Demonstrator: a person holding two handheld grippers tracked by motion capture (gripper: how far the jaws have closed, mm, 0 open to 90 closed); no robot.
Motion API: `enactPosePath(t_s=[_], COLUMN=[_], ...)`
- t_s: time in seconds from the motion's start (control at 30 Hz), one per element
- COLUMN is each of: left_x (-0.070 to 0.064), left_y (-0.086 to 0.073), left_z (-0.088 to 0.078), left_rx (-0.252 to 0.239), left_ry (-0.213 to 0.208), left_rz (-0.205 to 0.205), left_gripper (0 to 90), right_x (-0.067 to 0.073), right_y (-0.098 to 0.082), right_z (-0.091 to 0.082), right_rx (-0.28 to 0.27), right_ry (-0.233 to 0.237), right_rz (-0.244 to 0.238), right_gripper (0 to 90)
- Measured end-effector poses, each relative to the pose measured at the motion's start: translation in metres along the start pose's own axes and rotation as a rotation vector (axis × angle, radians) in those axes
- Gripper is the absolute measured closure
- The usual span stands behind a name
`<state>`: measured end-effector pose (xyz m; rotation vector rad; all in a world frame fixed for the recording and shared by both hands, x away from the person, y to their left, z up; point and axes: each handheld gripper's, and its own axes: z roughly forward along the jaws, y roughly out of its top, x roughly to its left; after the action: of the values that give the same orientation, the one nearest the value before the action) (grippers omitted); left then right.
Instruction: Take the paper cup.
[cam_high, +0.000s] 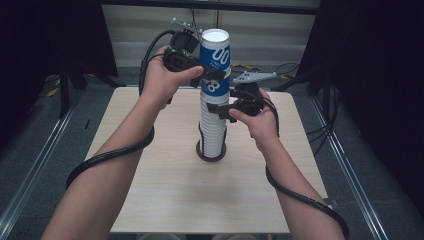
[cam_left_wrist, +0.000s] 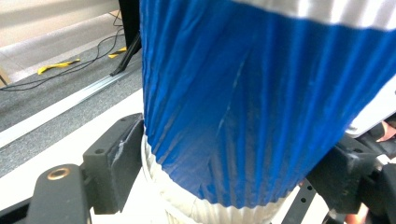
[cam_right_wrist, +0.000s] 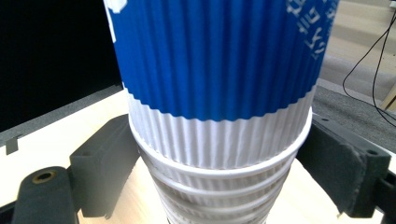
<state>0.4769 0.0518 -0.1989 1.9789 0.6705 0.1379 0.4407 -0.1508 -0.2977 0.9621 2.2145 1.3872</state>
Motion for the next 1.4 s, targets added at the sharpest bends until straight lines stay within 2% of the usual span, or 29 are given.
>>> enactPosePath(t_s=[0.1, 0.43, 0.8, 1.4], left_x=[0.000, -0.001, -0.003, -0.003], left_y=[0.003, 0.002, 0.003, 0.008], left_z=[-0.003, -0.007, -0.013, -0.015], left_rx=[0.006, -0.020, -0.027, -0.040], left_ry=[0.002, 0.004, 0.008, 0.019], left_rz=[-0.001, -0.004, 0.011, 0.008], left_gripper=[19.9, 19.9, 20.4, 20.4], right_x=[0.000, 0.000, 0.000, 0.000], right_y=[0.000, 0.000, -0.001, -0.005], right_z=[0.000, 0.001, 0.001, 0.001], right_rx=[0.001, -0.002, -0.007, -0.010], right_ry=[0.001, 0.000, 0.002, 0.003], right_rz=[-0.001, 0.002, -0.006, 0.002], right_gripper=[13.4, 13.4, 13.4, 13.4])
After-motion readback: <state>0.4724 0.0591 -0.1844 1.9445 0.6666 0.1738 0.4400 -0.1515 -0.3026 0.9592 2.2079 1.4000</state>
